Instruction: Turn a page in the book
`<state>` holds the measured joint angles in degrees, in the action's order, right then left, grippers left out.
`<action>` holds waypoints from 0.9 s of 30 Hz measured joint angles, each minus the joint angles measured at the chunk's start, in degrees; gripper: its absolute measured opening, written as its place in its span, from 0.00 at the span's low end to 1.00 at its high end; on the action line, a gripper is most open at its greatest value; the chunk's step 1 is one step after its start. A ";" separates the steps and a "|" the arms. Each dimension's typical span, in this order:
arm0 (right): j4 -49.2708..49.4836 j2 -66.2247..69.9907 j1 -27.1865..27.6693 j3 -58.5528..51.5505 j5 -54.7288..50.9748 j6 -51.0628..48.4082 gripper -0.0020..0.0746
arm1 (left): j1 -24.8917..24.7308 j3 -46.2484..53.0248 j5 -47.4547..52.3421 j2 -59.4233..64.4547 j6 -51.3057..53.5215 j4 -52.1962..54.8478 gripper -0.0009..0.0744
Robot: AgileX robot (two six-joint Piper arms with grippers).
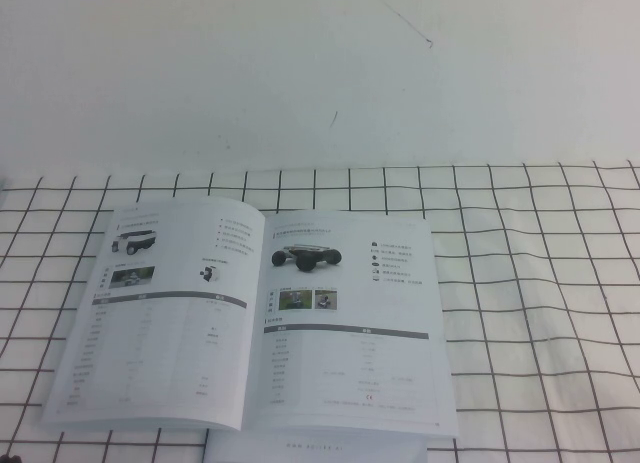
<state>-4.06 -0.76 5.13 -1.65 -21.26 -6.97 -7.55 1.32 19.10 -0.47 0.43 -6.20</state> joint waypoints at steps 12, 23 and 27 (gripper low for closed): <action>0.00 0.00 0.00 0.00 0.00 0.00 0.02 | 0.00 0.00 0.00 0.00 0.00 -0.05 0.01; -0.51 0.00 0.00 0.00 1.00 0.00 0.02 | 0.00 0.28 -5.31 0.00 0.00 0.17 0.01; -0.60 0.00 0.00 0.00 7.54 0.00 0.02 | 0.00 0.28 -15.82 0.00 0.00 0.17 0.01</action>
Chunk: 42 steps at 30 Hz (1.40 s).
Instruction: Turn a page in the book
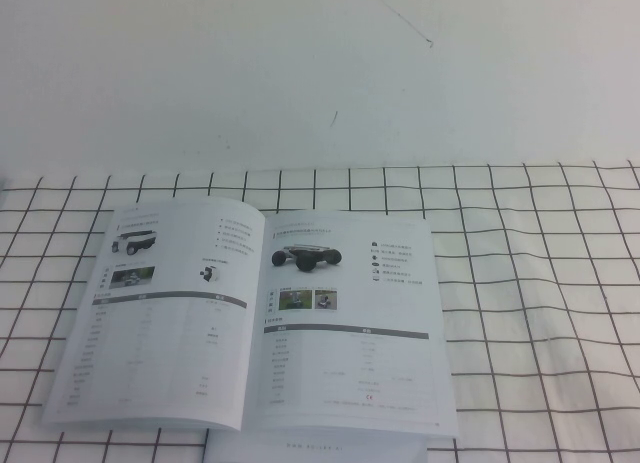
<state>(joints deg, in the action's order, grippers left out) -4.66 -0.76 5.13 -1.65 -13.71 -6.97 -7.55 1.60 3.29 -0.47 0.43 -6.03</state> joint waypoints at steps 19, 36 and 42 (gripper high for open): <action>0.19 0.00 0.00 0.00 46.91 7.63 0.02 | 0.00 0.00 -30.04 0.00 -1.62 -0.12 0.01; -5.72 2.74 0.00 26.44 4.14 17.31 0.02 | 0.00 -26.90 15.27 10.98 0.29 -1.01 0.01; -3.35 12.21 0.00 34.55 -11.49 14.96 0.02 | 0.00 -30.17 18.40 20.91 0.29 -0.55 0.01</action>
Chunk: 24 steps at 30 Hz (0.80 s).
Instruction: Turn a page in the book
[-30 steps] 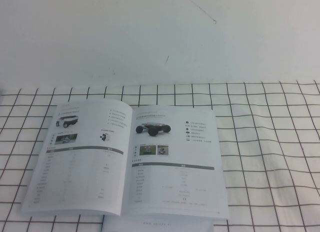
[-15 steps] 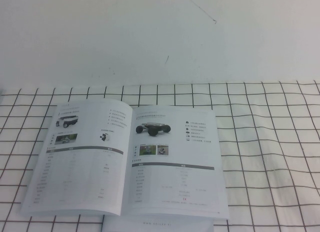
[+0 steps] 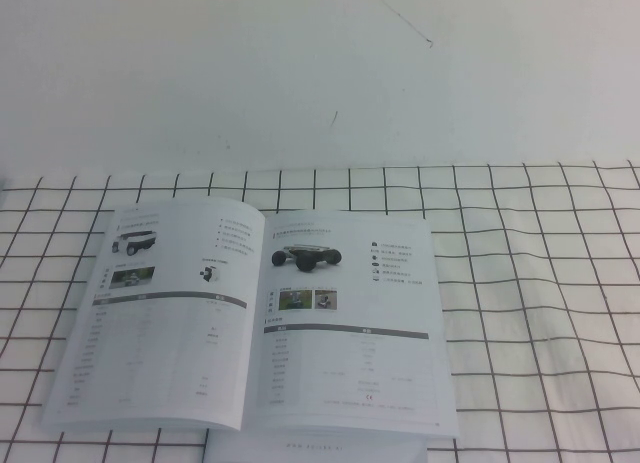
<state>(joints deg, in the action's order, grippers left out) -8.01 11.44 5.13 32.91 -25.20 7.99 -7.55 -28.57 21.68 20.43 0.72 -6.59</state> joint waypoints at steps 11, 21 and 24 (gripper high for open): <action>25.25 22.49 0.00 2.53 -24.93 -33.55 0.02 | 0.00 -3.97 4.35 25.15 1.80 -9.13 0.01; 38.79 46.63 -0.10 4.58 -20.53 -51.07 0.02 | 0.00 -14.79 4.11 54.95 18.99 -32.22 0.01; 41.09 53.86 -1.06 6.08 -19.74 -54.06 0.02 | 0.00 -17.86 7.05 62.03 31.93 -43.59 0.01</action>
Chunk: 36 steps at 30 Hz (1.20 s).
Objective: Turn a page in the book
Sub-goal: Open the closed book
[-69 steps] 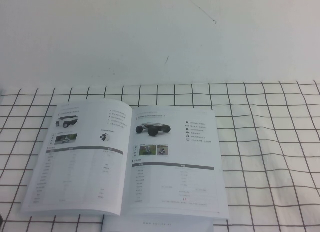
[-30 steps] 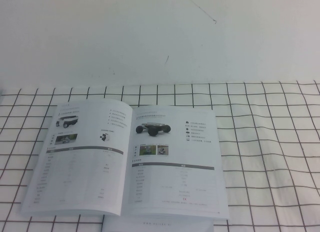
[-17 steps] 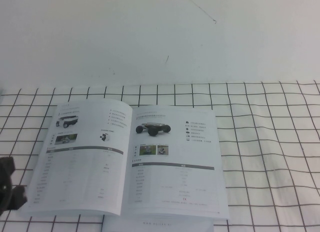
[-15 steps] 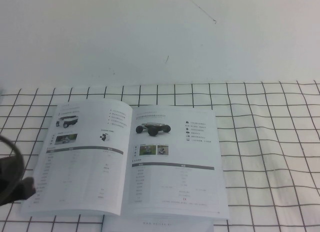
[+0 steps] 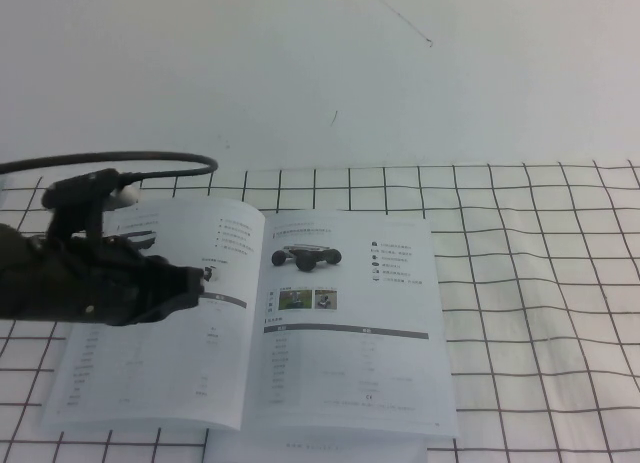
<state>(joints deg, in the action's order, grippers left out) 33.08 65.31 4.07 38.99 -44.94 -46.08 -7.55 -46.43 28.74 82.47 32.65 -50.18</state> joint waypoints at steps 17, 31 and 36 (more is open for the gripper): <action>3.47 24.62 -19.55 16.74 4.40 4.21 0.02 | 0.00 -4.88 -0.35 19.10 9.94 -8.96 0.01; 3.58 46.22 -21.01 33.10 -1.61 12.20 0.51 | 0.00 -5.23 -0.35 23.37 10.13 -10.19 0.01; 4.13 49.34 -21.01 35.75 -0.53 14.66 0.60 | 0.00 -5.23 -0.35 23.81 10.16 -10.54 0.01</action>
<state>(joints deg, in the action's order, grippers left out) 37.21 114.64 -16.94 74.74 -45.48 -31.41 -7.55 -51.66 28.39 106.28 42.82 -60.72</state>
